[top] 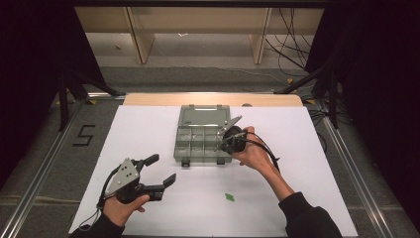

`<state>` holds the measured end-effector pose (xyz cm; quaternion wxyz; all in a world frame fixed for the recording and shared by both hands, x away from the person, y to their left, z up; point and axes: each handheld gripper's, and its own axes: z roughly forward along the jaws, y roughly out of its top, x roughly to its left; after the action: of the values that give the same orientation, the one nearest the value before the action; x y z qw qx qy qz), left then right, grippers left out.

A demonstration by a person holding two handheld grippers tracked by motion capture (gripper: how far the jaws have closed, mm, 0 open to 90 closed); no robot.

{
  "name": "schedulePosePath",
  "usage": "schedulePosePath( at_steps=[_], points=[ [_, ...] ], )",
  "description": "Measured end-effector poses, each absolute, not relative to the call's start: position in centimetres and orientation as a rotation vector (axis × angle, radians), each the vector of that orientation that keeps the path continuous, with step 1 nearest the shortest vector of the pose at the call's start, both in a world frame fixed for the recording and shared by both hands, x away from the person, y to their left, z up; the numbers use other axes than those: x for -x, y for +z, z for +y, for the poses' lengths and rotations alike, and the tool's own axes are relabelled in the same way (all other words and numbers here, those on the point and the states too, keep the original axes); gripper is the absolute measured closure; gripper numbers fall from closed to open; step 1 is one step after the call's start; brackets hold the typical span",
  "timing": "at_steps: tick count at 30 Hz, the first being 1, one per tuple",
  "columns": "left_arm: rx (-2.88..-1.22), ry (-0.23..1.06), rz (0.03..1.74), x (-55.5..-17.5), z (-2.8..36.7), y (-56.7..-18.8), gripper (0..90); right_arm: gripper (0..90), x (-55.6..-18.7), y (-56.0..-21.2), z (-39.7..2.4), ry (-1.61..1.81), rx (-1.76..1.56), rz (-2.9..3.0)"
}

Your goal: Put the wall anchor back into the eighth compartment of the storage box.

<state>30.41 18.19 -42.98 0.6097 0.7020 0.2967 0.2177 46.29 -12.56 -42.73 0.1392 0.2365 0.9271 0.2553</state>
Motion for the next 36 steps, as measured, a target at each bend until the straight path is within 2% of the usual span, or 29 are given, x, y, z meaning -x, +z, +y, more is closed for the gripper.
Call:
schedulePosePath(
  at_steps=[4,11,16,19,28,36],
  points=[
    [-1.626,0.505,0.683,-30.4,18.2,-43.0,16.3,82.0,-46.4,-42.9,-12.5,0.752,-0.699,2.680],
    [-1.625,0.506,0.678,-30.3,18.2,-42.9,16.3,52.1,-46.0,-42.3,-12.4,0.794,-0.723,2.623],
    [-1.623,0.504,0.680,-30.3,18.3,-42.9,16.2,35.7,-45.3,-41.6,-12.5,0.831,-0.743,2.593],
    [-1.625,0.506,0.676,-30.3,18.3,-42.9,16.2,30.0,-44.8,-41.3,-12.5,0.835,-0.732,2.592],
    [-1.622,0.505,0.676,-30.3,18.3,-42.9,16.2,25.2,-42.5,-40.4,-12.5,0.869,-0.679,2.568],
    [-1.622,0.504,0.675,-30.4,18.3,-42.9,16.2,24.5,-41.0,-40.2,-13.1,0.870,-0.672,2.591]
  ],
)
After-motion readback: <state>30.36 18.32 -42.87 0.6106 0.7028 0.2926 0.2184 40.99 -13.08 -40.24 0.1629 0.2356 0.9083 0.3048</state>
